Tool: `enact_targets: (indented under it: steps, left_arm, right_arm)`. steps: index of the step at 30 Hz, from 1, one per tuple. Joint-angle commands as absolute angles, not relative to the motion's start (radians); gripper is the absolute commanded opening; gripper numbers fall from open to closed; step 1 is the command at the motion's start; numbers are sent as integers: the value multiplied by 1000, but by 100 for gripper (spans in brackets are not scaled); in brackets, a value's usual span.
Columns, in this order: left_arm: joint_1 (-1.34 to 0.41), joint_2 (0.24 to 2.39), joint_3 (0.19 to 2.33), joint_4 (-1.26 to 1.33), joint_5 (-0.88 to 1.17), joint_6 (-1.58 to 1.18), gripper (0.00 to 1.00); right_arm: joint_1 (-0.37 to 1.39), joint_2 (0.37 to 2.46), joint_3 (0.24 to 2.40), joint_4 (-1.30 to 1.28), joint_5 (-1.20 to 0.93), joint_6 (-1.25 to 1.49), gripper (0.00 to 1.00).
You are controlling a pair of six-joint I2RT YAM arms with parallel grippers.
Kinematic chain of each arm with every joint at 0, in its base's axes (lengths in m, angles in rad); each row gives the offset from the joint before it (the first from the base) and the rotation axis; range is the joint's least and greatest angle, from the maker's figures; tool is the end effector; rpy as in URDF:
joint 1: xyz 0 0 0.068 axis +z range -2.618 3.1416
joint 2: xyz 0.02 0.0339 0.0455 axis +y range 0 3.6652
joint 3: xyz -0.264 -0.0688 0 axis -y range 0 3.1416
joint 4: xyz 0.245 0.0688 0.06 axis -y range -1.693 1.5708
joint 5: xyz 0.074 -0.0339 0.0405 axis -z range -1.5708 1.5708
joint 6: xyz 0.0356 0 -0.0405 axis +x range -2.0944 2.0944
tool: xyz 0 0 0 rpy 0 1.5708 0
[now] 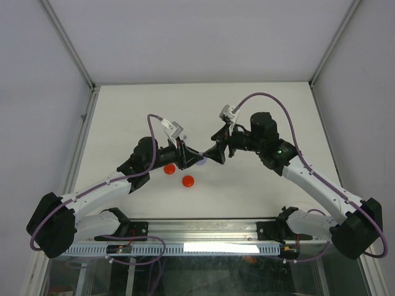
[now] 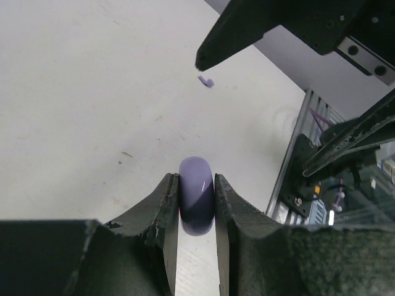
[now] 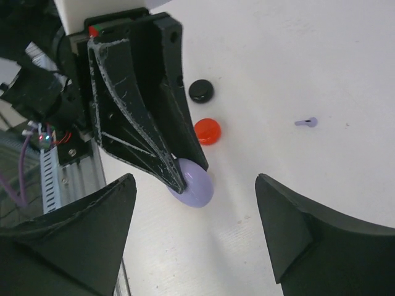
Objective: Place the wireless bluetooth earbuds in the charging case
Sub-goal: Pick up the charging case at the center of the board.
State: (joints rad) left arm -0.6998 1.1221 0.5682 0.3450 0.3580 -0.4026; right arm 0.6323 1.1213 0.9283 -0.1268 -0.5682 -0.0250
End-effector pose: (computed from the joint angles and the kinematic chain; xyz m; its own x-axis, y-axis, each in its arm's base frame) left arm 0.1835 -0.1708 0.2513 -0.4851 -0.0713 -0.8716 0.7341 0.5084 -0.4502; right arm 0.1952 0.1667 0.3305 -0.2308 -0.1952 -0.9532 -0.9163 0.3733 0.1454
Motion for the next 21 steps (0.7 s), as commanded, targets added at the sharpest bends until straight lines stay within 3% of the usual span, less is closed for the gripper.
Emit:
enact_targets:
  steps: [1, 12, 16, 21]
  left_arm:
    - [-704, 1060, 614, 328, 511, -296, 8]
    - [-703, 1008, 654, 277, 680, -183, 8]
    - [-704, 1022, 665, 277, 704, -187, 8]
    - [-704, 1035, 670, 278, 725, -189, 8]
  right_arm:
    - [633, 1106, 962, -191, -757, -149, 81]
    - [662, 1082, 886, -175, -846, -320, 74]
    - [686, 1103, 886, -183, -822, -338, 64]
    - [693, 1130, 903, -204, -845, -353, 44]
